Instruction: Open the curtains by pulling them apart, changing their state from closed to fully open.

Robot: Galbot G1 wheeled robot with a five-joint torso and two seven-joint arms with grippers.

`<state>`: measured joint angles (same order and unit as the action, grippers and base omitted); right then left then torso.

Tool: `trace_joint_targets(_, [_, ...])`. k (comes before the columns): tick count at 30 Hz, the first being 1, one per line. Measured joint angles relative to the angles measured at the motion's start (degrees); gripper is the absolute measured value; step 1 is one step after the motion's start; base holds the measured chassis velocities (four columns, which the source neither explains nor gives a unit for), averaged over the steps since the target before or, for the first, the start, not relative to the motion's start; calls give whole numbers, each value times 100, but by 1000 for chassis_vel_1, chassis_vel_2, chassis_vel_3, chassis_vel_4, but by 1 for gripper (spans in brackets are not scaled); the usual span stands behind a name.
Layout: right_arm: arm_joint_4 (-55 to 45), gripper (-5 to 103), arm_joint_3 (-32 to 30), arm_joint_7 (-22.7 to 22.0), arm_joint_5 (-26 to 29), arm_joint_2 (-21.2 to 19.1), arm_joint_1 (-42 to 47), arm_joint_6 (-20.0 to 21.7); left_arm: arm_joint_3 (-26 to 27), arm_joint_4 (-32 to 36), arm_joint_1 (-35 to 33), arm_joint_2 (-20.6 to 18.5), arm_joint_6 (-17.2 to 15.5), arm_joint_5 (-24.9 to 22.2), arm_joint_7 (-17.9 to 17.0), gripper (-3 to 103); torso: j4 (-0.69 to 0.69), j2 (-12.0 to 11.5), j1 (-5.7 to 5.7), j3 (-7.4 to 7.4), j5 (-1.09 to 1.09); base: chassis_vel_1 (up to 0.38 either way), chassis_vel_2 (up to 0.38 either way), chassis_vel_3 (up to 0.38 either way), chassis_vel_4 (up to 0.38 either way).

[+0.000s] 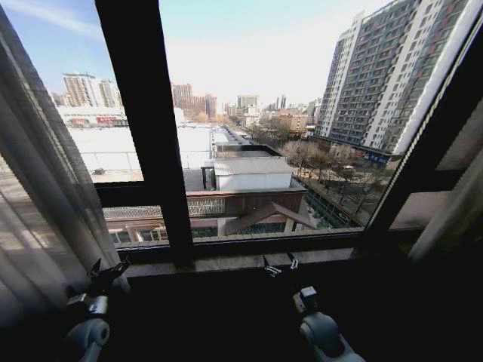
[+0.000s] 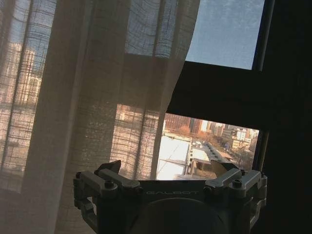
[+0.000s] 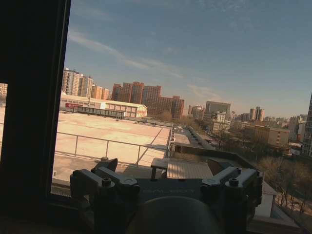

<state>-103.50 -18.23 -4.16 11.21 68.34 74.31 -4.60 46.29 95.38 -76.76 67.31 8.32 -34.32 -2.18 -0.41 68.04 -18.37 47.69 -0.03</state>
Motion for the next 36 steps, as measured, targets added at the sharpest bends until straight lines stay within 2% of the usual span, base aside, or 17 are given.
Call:
trace_joint_targets(10, [0, 100, -3, 0, 0, -2, 0, 0, -2, 1, 0, 0, 0, 0, 1, 100, -4, 0, 0, 0, 7, 22, 20, -23, -28])
trace_joint_targets(17, [0, 100, -3, 0, 0, -2, 0, 0, -2, 0, 0, 0, 0, 0, 1, 100, 0, 0, 0, 0, 1, -18, -10, 11, 12])
trace_joint_targets(36, [0, 100, -1, 0, 0, -1, 0, 0, -1, 1, 0, 0, 0, 0, 0, 100, -1, 0, 0, 0, 4, 18, 20, -17, -21])
